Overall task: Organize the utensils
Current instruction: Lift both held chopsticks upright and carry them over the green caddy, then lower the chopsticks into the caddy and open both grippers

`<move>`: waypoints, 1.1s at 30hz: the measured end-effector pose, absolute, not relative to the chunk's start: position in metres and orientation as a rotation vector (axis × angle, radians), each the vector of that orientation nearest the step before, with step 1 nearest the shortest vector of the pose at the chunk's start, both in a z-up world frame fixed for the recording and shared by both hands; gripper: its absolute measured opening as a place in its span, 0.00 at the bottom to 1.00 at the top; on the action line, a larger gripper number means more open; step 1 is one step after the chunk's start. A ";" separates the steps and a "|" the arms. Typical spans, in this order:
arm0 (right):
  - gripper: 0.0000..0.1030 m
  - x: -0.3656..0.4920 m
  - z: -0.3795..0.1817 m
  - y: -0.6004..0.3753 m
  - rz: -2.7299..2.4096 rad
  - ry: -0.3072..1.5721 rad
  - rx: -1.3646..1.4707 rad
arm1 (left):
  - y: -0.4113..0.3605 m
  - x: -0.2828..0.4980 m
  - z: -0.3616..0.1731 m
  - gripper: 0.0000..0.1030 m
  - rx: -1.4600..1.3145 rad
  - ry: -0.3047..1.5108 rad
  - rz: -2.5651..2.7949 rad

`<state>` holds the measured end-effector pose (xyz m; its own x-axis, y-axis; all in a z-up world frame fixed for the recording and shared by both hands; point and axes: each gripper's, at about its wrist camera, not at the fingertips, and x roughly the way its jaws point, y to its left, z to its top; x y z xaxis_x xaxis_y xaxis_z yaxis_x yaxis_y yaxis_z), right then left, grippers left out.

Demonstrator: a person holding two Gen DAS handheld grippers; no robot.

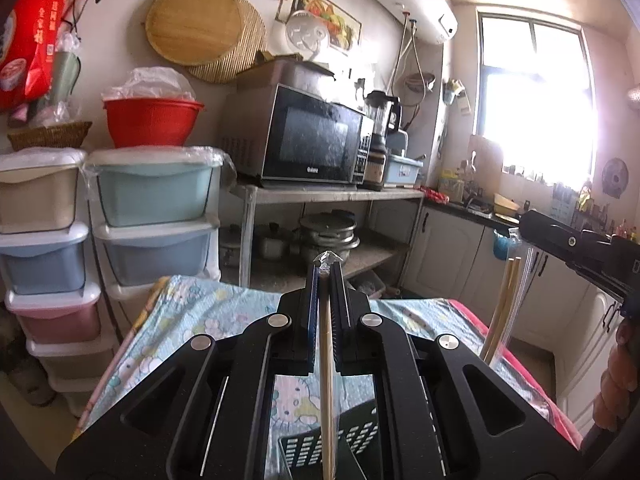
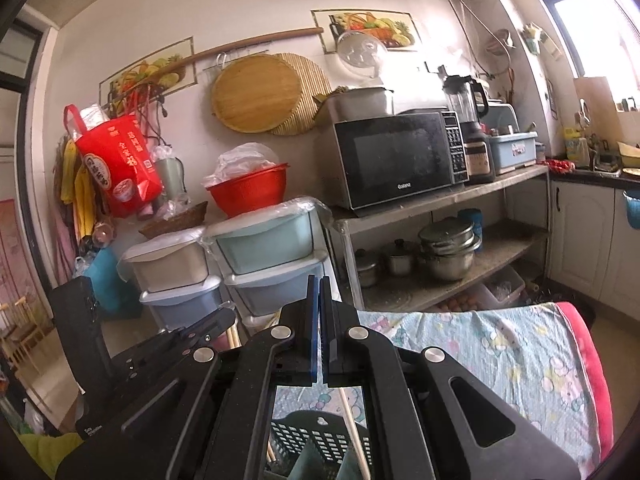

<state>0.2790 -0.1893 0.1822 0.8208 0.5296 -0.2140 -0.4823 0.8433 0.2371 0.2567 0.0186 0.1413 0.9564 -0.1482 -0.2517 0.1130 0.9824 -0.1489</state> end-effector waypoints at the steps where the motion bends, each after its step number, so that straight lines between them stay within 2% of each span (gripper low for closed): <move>1: 0.01 0.279 0.180 -0.190 0.539 0.282 0.180 | 0.018 0.257 0.139 0.03 -0.133 0.270 -0.134; 15: 0.03 0.271 0.152 -0.213 0.503 0.344 0.232 | 0.020 0.256 0.112 0.03 -0.131 0.361 -0.156; 19: 0.10 0.265 0.144 -0.220 0.487 0.348 0.237 | 0.023 0.250 0.108 0.07 -0.144 0.376 -0.161; 28: 0.27 0.249 0.132 -0.228 0.446 0.351 0.216 | 0.029 0.231 0.104 0.38 -0.183 0.383 -0.164; 33: 0.37 0.240 0.126 -0.227 0.430 0.364 0.195 | 0.032 0.218 0.103 0.68 -0.196 0.377 -0.165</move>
<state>0.2401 -0.2273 0.1261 0.8457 0.4398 -0.3022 -0.3709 0.8916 0.2596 0.2178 0.0325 0.1034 0.9168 -0.1956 -0.3481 0.1230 0.9678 -0.2198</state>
